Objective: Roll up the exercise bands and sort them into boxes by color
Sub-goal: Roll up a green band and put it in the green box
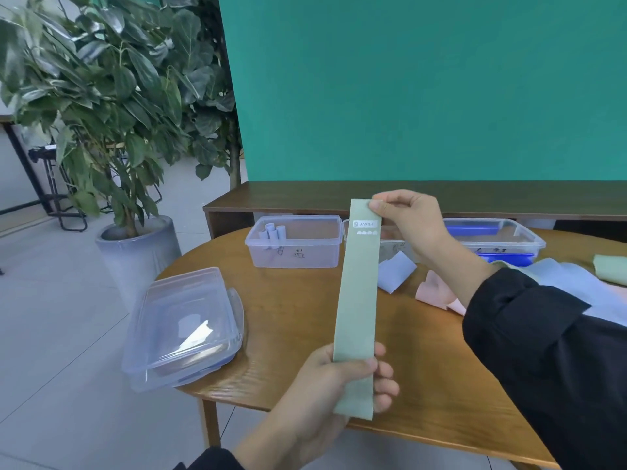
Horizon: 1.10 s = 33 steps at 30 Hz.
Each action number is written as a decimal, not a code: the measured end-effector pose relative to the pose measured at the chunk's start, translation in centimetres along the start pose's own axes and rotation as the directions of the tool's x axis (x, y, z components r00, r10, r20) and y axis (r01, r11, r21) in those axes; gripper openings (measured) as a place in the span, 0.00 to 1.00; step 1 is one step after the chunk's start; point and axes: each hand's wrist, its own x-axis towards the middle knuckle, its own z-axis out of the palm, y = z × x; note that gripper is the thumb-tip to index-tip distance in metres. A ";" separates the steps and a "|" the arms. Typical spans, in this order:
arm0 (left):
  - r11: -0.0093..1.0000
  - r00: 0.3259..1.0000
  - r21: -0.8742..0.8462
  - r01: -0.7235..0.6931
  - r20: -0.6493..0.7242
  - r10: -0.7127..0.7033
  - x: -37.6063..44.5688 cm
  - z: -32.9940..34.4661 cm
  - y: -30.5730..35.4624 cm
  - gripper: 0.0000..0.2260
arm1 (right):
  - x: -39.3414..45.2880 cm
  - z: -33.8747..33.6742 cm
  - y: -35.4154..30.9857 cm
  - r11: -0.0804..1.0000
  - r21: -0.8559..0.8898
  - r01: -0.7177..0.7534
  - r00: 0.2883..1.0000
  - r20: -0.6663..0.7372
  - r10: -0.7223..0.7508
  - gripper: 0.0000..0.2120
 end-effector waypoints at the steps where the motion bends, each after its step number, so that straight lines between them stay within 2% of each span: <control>1: 1.000 1.000 -0.007 0.007 -0.020 -0.007 -0.2 -0.1 -0.3 0.17 | 0.2 0.1 0.7 1.000 -0.003 -0.015 1.000 0.013 0.015 0.05; 4: 0.999 0.998 -0.022 0.032 -0.061 -0.034 -0.9 -0.2 -1.0 0.17 | 0.7 0.6 3.1 0.997 -0.067 -0.036 0.997 0.060 0.040 0.03; 8: 0.996 0.991 -0.025 0.087 -0.101 -0.089 -1.8 -0.4 -1.7 0.14 | 0.6 1.4 6.4 0.979 -0.203 -0.021 0.993 0.107 0.043 0.04; 11: 0.993 0.985 -0.026 0.113 -0.129 -0.115 -2.4 -0.6 -2.2 0.12 | 0.3 2.0 7.9 0.979 -0.181 -0.094 0.987 0.114 0.116 0.04; 13: 0.992 0.980 -0.010 0.129 -0.149 -0.129 -2.6 -0.8 -2.6 0.12 | 0.3 2.5 8.9 0.966 -0.238 -0.103 0.984 0.120 0.134 0.02; 16: 0.984 0.973 0.010 0.177 -0.154 -0.173 -3.0 -0.7 -2.9 0.13 | 0.3 2.8 10.8 0.915 -0.401 -0.045 0.986 0.130 0.105 0.04; 19: 0.973 0.960 0.003 0.230 -0.165 -0.226 -3.2 -0.7 -3.2 0.16 | -0.1 2.7 12.3 0.873 -0.487 0.017 0.985 0.159 0.070 0.04; 23: 0.977 0.958 0.003 0.214 -0.196 -0.209 -3.4 -0.7 -3.6 0.17 | -1.0 2.6 12.8 0.769 -0.622 0.144 0.976 0.220 -0.005 0.16; 26: 0.980 0.964 0.045 0.192 -0.199 -0.179 -3.6 -0.7 -3.8 0.19 | -2.0 2.5 11.8 0.686 -0.697 0.209 0.967 0.252 -0.039 0.18; 29: 0.977 0.965 0.086 0.195 -0.195 -0.175 -3.9 -0.5 -4.0 0.21 | -4.0 2.1 9.7 0.677 -0.687 0.264 0.951 0.302 -0.065 0.16; 33: 0.971 0.964 0.132 0.199 -0.206 -0.170 -4.4 -0.2 -3.9 0.21 | -9.3 1.1 6.8 0.792 -0.544 0.276 0.917 0.397 -0.046 0.10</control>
